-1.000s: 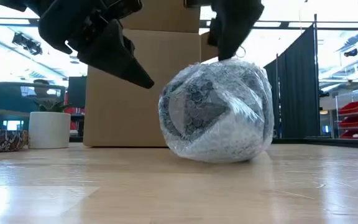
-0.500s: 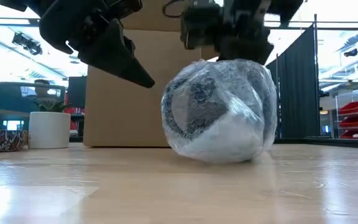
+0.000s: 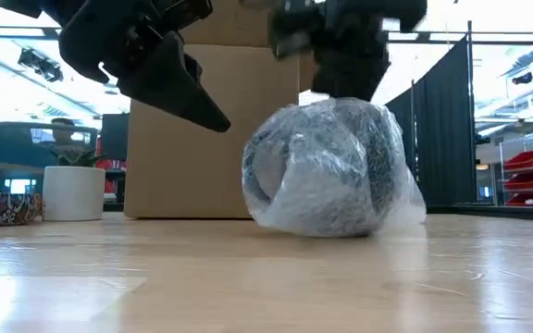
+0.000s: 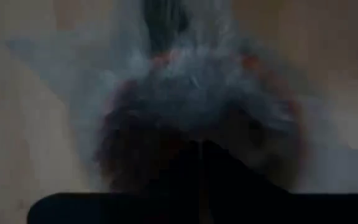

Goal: Wrap mug
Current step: Wrap the black mug with bubble wrap

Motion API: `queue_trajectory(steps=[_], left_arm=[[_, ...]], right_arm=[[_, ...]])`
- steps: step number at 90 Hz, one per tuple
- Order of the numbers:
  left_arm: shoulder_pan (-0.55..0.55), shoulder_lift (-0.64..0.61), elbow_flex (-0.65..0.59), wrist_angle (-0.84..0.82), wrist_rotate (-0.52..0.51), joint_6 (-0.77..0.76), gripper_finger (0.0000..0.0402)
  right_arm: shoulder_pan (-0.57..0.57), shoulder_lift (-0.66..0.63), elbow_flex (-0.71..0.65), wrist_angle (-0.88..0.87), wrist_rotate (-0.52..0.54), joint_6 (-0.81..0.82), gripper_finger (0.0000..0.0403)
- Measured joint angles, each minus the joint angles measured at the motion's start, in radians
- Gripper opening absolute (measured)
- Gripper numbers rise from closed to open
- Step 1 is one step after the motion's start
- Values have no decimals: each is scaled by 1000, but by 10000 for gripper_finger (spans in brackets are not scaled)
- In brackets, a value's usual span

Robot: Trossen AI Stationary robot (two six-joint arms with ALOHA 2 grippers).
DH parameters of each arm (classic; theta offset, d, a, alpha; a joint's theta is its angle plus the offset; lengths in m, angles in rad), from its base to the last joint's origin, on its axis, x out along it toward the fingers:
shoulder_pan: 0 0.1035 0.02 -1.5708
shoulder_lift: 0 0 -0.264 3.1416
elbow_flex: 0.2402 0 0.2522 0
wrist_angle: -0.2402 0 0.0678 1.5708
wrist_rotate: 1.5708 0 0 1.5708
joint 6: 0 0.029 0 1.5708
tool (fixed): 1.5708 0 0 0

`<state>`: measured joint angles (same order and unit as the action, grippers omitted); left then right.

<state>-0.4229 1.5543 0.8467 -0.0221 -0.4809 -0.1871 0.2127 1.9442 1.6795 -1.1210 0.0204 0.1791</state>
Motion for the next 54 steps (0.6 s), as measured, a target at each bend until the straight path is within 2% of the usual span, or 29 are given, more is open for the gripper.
queue_trajectory(steps=[26, 38, 54], left_arm=[[0, 0, 0, 1, 2, 0, 172], [0, 0, 0, -2, 3, 0, 172], [0, 0, 0, 0, 3, -1, 172]], right_arm=[[8, -15, 19, -3, -77, 9, 0], [3, -14, -47, 119, -96, -1, 0], [-19, -15, -150, 194, -118, -16, 0]])
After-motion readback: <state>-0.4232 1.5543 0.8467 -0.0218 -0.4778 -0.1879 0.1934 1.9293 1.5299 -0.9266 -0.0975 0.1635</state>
